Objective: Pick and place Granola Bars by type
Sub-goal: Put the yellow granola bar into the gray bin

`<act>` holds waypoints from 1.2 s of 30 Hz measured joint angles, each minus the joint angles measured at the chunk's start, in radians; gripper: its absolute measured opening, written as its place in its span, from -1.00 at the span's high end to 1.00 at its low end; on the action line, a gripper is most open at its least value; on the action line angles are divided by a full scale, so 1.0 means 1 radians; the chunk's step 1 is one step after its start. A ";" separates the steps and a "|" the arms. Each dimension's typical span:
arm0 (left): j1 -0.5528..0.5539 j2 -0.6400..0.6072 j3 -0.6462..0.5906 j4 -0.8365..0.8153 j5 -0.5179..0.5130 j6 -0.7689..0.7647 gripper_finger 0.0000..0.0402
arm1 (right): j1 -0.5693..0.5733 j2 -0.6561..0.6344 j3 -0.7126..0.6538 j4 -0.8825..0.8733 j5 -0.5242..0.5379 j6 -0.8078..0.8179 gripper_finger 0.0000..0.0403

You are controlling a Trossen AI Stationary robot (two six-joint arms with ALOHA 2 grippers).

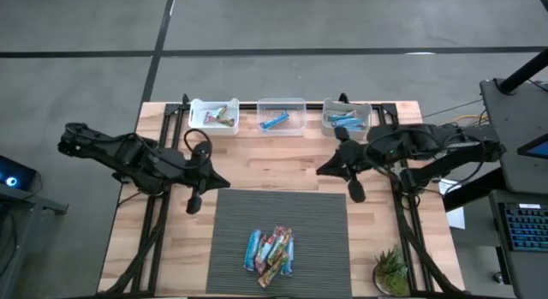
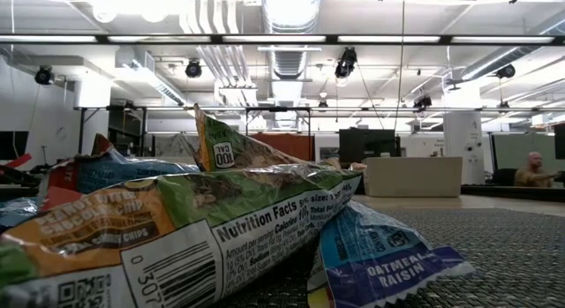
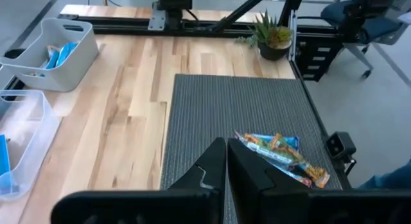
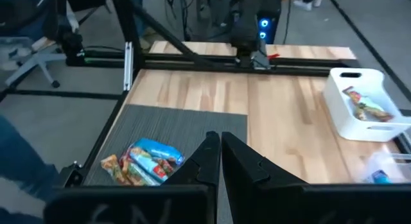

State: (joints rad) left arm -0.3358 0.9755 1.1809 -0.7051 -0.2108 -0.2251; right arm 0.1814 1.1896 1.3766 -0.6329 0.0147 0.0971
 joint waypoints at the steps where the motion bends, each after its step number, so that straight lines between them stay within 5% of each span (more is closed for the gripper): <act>1: 0.000 -0.006 -0.010 0.003 0.000 0.000 1.00 | 0.009 0.010 0.000 0.007 0.000 0.000 0.96; 18: 0.009 -0.025 -0.039 0.016 0.000 0.002 1.00 | 0.174 0.182 0.011 0.052 0.001 -0.001 0.96; 36: 0.009 -0.034 -0.039 0.015 -0.001 0.024 1.00 | 0.187 0.234 0.011 0.189 -0.046 0.020 0.96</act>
State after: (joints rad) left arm -0.3264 0.9417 1.1419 -0.6902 -0.2115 -0.2006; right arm 0.3683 1.4239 1.3872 -0.4441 -0.0315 0.1173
